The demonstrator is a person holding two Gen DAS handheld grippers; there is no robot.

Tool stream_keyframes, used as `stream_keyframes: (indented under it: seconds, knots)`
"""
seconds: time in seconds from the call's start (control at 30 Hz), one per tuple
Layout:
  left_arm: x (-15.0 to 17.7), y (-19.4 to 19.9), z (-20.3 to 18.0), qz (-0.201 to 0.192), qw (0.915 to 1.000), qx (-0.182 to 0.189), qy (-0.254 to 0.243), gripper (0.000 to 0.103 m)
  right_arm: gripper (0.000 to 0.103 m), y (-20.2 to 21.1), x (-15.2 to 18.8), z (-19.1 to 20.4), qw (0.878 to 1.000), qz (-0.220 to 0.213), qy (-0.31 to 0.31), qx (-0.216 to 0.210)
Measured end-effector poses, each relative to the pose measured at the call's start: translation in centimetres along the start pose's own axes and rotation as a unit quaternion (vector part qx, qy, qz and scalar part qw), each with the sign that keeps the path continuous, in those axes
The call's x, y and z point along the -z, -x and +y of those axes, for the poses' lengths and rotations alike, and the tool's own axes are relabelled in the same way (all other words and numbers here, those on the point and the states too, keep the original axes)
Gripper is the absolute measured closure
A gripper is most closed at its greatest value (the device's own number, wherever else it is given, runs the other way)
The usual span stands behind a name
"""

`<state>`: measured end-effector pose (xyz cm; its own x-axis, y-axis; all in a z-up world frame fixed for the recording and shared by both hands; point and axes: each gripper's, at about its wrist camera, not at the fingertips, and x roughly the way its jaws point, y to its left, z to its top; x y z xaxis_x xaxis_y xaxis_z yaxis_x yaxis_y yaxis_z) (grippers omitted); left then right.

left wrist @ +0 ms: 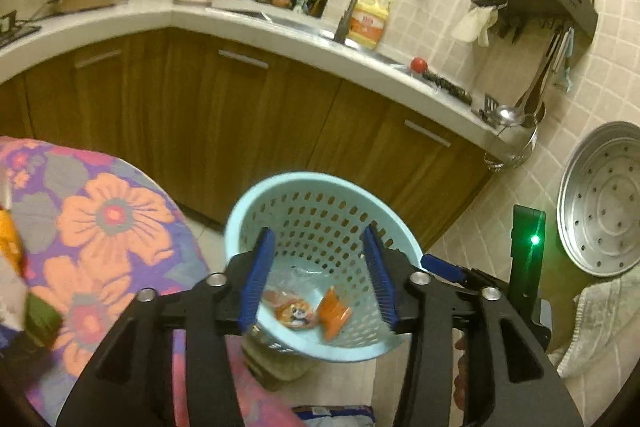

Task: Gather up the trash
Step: 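Carry both items over the blue basket and open both grippers to drop them, then return to the table and grasp the white carton with the right gripper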

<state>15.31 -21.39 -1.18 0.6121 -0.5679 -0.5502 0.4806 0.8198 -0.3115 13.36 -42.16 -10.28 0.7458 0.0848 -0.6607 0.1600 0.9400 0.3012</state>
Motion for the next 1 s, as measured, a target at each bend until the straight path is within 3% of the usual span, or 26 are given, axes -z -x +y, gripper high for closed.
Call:
stream_keyframes:
  seconds: [0.37,0.6,0.83,1.0]
  knots:
    - [1.1,11.9,2.4,-0.091,0.9950,-0.034,0.024,0.046,0.037,5.6,-0.4,9.1,0.991,-0.055,0.087,-0.085]
    - [3.2,20.2,6.1,-0.144,0.9838,-0.092,0.055,0.042,0.037,6.9,0.6,16.3,0.978,-0.055,0.141,-0.146]
    - [6.2,25.5,11.7,-0.148,0.9689,-0.164,0.111,0.042,0.037,6.1,1.6,22.7,0.962,-0.042,0.193,-0.187]
    - [7.9,26.7,15.8,-0.139,0.9596,-0.181,0.164,0.042,0.037,5.0,1.9,26.6,0.949,-0.027,0.228,-0.215]
